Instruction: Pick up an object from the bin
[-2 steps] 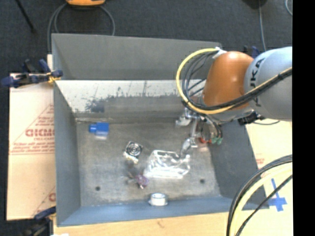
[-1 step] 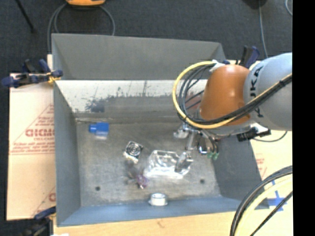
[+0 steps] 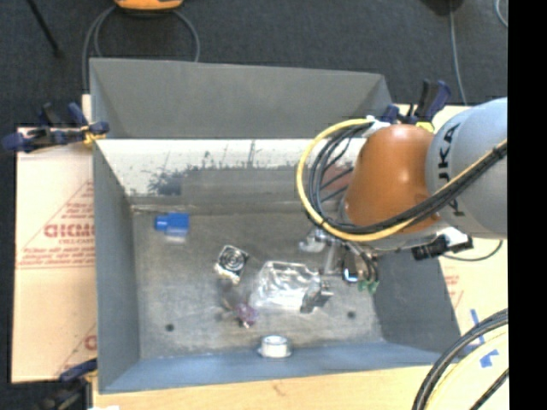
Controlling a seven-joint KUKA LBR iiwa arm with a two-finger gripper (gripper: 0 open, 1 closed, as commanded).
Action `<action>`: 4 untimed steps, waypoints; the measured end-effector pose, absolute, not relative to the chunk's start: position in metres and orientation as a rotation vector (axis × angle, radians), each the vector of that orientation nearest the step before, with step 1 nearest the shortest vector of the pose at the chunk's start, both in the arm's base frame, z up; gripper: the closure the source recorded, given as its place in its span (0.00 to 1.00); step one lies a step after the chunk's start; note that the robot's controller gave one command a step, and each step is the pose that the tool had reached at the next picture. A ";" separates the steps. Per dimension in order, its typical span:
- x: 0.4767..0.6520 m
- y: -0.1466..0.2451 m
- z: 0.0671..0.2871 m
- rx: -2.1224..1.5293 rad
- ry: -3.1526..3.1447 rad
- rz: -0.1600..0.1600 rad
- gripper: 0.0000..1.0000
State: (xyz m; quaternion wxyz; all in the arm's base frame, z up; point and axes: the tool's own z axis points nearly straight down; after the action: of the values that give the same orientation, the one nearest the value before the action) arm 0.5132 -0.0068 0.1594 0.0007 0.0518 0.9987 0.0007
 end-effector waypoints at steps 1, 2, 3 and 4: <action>0.521 -0.011 0.085 0.207 3.125 0.000 0.00; 0.521 0.000 0.078 0.092 3.121 -0.011 0.00; 0.522 0.002 0.079 0.087 3.122 -0.007 1.00; 0.523 0.001 0.127 0.091 3.135 -0.001 1.00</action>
Offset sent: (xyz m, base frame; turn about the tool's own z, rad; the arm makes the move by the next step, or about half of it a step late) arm 0.0060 -0.0035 -0.0894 0.0347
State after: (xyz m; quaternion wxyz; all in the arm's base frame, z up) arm 0.5233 0.0009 0.1273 0.0026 0.0289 0.9996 -0.0004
